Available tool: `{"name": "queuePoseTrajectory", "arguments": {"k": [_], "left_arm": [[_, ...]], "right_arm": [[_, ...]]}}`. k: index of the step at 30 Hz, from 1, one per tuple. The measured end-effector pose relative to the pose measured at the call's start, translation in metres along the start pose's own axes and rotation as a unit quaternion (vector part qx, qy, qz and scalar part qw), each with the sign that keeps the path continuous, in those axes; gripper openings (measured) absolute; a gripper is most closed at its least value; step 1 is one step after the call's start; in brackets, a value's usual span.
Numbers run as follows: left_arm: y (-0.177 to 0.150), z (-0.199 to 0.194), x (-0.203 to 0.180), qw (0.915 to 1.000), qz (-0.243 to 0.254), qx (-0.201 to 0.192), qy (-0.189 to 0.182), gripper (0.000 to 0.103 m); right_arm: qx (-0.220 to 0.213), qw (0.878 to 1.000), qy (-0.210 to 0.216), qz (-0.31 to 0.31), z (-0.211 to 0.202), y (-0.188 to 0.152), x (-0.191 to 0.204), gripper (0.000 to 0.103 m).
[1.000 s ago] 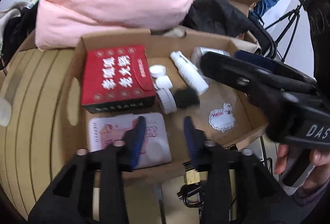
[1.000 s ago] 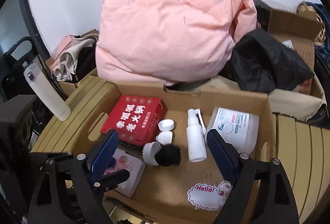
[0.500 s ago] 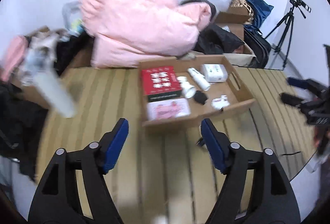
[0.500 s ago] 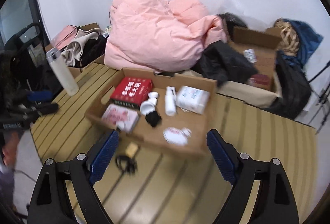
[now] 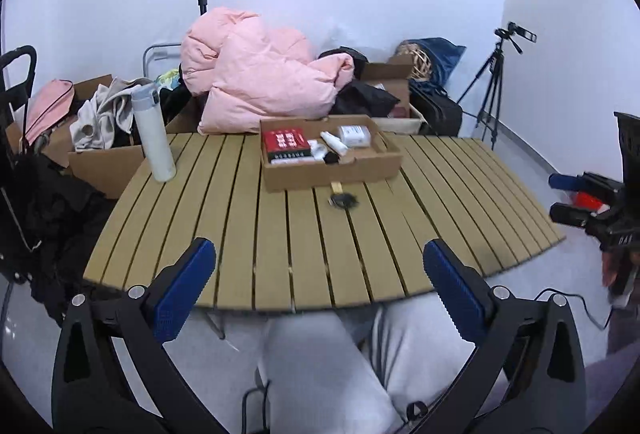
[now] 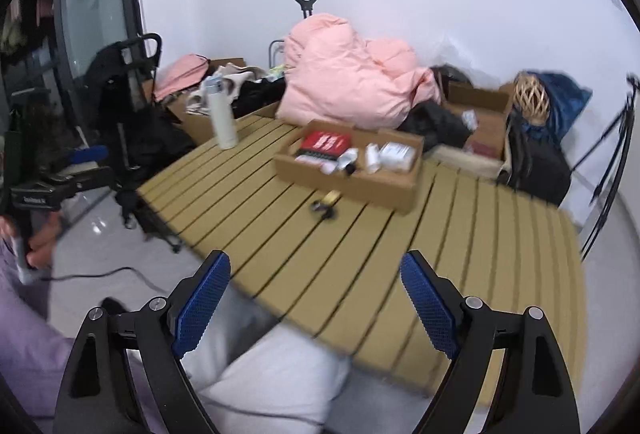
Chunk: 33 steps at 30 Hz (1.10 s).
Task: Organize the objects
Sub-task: 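Withdraw both grippers from the tray toward the remaining items, then grasp the black cable with the left gripper while the right gripper grasps the yellow sponge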
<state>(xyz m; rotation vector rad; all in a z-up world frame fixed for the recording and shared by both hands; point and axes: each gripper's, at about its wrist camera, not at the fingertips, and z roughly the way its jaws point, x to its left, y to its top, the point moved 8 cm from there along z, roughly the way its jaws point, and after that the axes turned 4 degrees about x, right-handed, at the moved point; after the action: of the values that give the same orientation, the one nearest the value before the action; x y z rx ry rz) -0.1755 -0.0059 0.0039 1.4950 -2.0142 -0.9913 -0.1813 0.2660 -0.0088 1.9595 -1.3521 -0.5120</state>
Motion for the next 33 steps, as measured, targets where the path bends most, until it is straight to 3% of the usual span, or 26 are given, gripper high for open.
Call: {"name": "queuePoseTrajectory", "arguments": {"k": [5, 8, 13, 16, 19, 21, 24, 26, 28, 33], "left_arm": [[-0.017, -0.006, -0.008, 1.0000, 0.005, -0.006, 0.003, 0.103], [-0.018, 0.003, -0.005, 0.9999, -0.001, 0.001, 0.013, 0.103], [-0.028, 0.032, -0.004, 0.9996, -0.020, 0.019, -0.007, 0.103], [-0.028, 0.072, -0.011, 0.9996, 0.004, 0.025, -0.014, 0.103], [-0.024, 0.142, -0.009, 0.9978, 0.005, 0.064, 0.016, 0.102], [-0.016, 0.182, -0.015, 0.9961, -0.010, 0.088, -0.008, 0.100], [0.004, 0.237, -0.028, 0.9919, -0.055, 0.106, -0.042, 0.092], [0.009, 0.272, -0.036, 0.9862, -0.090, 0.129, -0.051, 0.079], [0.011, 0.309, -0.040, 0.9811, -0.112, 0.153, -0.037, 0.068], [0.018, 0.371, -0.046, 0.9835, -0.100, 0.151, 0.013, 0.067]], "right_arm": [[-0.016, 1.000, -0.024, 0.004, 0.007, -0.040, 0.026, 0.090], [0.002, 0.999, -0.044, -0.009, 0.026, -0.043, 0.027, 0.090], [-0.006, 0.999, -0.043, 0.005, 0.038, -0.046, 0.022, 0.090], [0.008, 0.999, -0.037, 0.023, 0.058, -0.051, 0.009, 0.090], [0.020, 0.998, -0.041, 0.044, 0.081, -0.052, -0.010, 0.090], [0.021, 0.997, -0.044, 0.061, 0.098, -0.047, -0.025, 0.090], [0.022, 0.995, -0.046, 0.090, 0.126, -0.038, -0.048, 0.090], [0.021, 0.993, -0.043, 0.108, 0.145, -0.031, -0.063, 0.090], [0.021, 0.992, -0.041, 0.117, 0.160, -0.024, -0.073, 0.090], [0.027, 0.992, -0.029, 0.123, 0.191, -0.014, -0.092, 0.090]]}}
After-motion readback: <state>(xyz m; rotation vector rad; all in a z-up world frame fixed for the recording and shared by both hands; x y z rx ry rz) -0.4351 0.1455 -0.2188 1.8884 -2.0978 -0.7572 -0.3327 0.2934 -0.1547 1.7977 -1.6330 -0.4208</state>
